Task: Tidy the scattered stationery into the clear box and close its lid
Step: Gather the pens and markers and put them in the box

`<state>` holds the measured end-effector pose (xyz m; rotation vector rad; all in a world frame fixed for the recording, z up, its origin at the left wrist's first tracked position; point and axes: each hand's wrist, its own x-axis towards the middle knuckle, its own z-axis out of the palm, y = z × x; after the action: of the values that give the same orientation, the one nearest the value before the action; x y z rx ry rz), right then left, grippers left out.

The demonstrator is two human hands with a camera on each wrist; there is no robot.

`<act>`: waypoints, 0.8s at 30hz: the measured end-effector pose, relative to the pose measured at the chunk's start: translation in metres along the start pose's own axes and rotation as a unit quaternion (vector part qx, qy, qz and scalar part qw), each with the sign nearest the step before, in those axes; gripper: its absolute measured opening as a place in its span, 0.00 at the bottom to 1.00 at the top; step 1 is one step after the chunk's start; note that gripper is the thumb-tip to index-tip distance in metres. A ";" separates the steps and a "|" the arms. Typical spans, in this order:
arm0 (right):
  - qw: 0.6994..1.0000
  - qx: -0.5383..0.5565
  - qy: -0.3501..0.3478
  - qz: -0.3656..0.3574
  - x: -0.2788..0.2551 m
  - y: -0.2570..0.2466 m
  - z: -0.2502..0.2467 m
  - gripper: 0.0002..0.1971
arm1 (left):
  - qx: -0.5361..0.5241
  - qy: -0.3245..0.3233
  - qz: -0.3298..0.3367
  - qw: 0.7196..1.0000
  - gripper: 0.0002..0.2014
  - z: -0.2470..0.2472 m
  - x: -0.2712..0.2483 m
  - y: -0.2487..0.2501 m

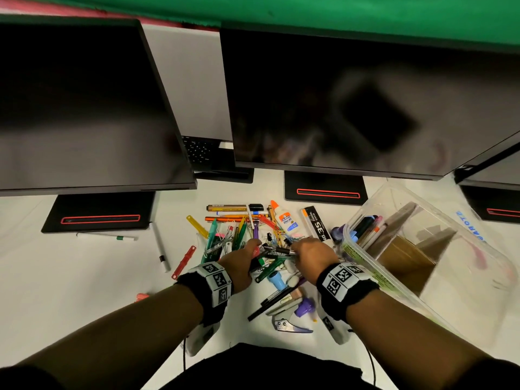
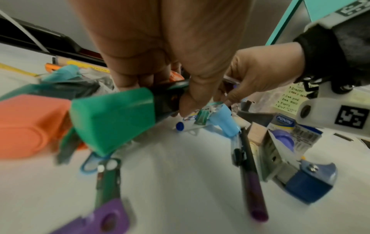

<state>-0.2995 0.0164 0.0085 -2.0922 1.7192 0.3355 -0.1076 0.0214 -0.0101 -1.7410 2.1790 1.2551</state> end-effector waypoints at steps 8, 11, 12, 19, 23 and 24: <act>0.997 0.033 -0.072 0.021 -0.010 0.007 -0.009 0.15 | -0.018 -0.009 0.023 1.000 0.43 -0.012 -0.006 0.003; 0.995 0.023 -0.096 -0.009 -0.013 0.006 -0.003 0.19 | -0.002 -0.008 0.021 1.000 0.39 -0.009 -0.005 0.003; 0.995 0.022 -0.095 -0.022 -0.014 0.005 -0.001 0.18 | 0.009 -0.001 0.020 1.000 0.37 -0.009 -0.006 0.003; 0.992 -0.016 -0.101 -0.076 -0.018 0.002 0.013 0.13 | 0.119 0.009 0.046 0.992 0.17 0.000 0.000 0.006; 0.988 -0.048 -0.102 -0.109 -0.015 -0.005 0.013 0.17 | 0.159 -0.007 0.047 0.986 0.16 0.008 0.006 0.006; 0.986 -0.061 -0.108 -0.112 -0.015 -0.009 0.013 0.17 | 0.176 -0.013 0.045 0.983 0.16 0.011 0.007 0.006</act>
<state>-0.2931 0.0366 0.0047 -2.2180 1.3549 0.5875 -0.1191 0.0228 -0.0179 -1.4933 2.3136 0.8344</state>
